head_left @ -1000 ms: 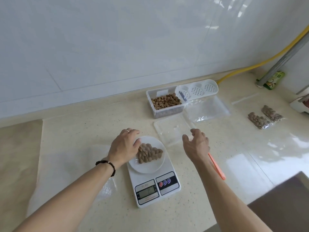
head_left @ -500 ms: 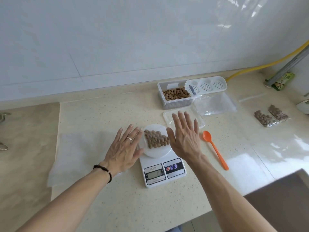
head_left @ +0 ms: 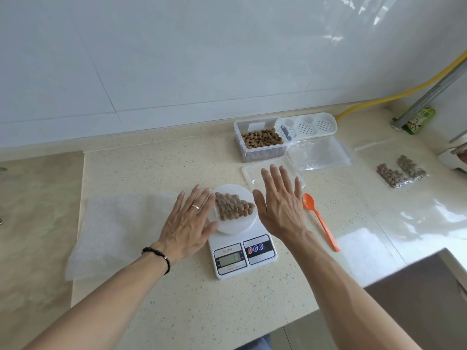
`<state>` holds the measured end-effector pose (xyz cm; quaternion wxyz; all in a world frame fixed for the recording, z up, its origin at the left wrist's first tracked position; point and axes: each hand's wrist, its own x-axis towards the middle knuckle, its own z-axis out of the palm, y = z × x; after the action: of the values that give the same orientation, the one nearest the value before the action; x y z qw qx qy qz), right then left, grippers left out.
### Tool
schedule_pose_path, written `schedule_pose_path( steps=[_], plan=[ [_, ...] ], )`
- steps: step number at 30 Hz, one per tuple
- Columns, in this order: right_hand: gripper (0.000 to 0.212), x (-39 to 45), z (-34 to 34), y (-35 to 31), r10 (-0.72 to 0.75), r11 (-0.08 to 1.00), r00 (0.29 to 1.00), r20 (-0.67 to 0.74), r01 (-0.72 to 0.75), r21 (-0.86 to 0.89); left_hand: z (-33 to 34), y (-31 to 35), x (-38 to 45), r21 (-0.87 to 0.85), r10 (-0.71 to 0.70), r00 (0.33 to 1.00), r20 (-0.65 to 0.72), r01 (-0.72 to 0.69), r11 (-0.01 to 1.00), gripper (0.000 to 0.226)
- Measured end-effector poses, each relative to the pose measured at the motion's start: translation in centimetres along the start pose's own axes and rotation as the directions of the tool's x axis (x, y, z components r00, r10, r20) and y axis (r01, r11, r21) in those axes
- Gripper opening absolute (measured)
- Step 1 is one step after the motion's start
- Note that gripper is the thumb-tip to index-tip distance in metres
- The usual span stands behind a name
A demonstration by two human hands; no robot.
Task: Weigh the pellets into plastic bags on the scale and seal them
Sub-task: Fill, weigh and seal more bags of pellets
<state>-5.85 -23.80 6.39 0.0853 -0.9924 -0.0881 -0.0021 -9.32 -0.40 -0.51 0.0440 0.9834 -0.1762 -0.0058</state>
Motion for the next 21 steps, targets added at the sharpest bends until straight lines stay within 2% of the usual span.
schedule_pose_path(
  steps=[5, 10, 15, 18, 19, 21],
  plan=[
    [0.058, 0.0, -1.0, 1.2, 0.078, 0.993, 0.997, -0.015, -0.077, 0.095, -0.6, 0.3, 1.5, -0.001, 0.004, 1.000, -0.011, -0.004, 1.000, 0.071],
    [0.056, 0.0, -0.8, 4.0, 0.310, 0.912, 0.951, -0.011, -0.294, 0.285, -1.7, 1.2, 4.7, -0.033, 0.034, 0.999, -0.010, -0.034, 0.999, 0.070],
    [0.048, -0.3, 0.1, 6.5, 0.523, 0.710, 0.842, 0.136, -0.518, 0.477, -2.6, 2.9, 9.4, -0.110, 0.052, 0.998, -0.024, -0.054, 0.992, 0.075],
    [0.043, -0.3, 1.0, 7.2, 0.637, 0.519, 0.717, 0.283, -0.671, 0.530, -2.6, 4.3, 12.0, -0.160, 0.027, 0.999, 0.024, -0.022, 0.987, 0.077],
    [0.042, -0.2, 1.1, 7.2, 0.650, 0.445, 0.678, 0.342, -0.705, 0.552, -2.5, 4.8, 12.7, -0.179, 0.013, 0.998, 0.059, -0.002, 0.984, 0.072],
    [0.033, -0.3, 1.3, 7.1, 0.601, 0.299, 0.651, 0.464, -0.721, 0.625, -2.6, 5.7, 14.0, -0.212, -0.004, 0.993, 0.117, 0.029, 0.977, 0.057]
  ],
)
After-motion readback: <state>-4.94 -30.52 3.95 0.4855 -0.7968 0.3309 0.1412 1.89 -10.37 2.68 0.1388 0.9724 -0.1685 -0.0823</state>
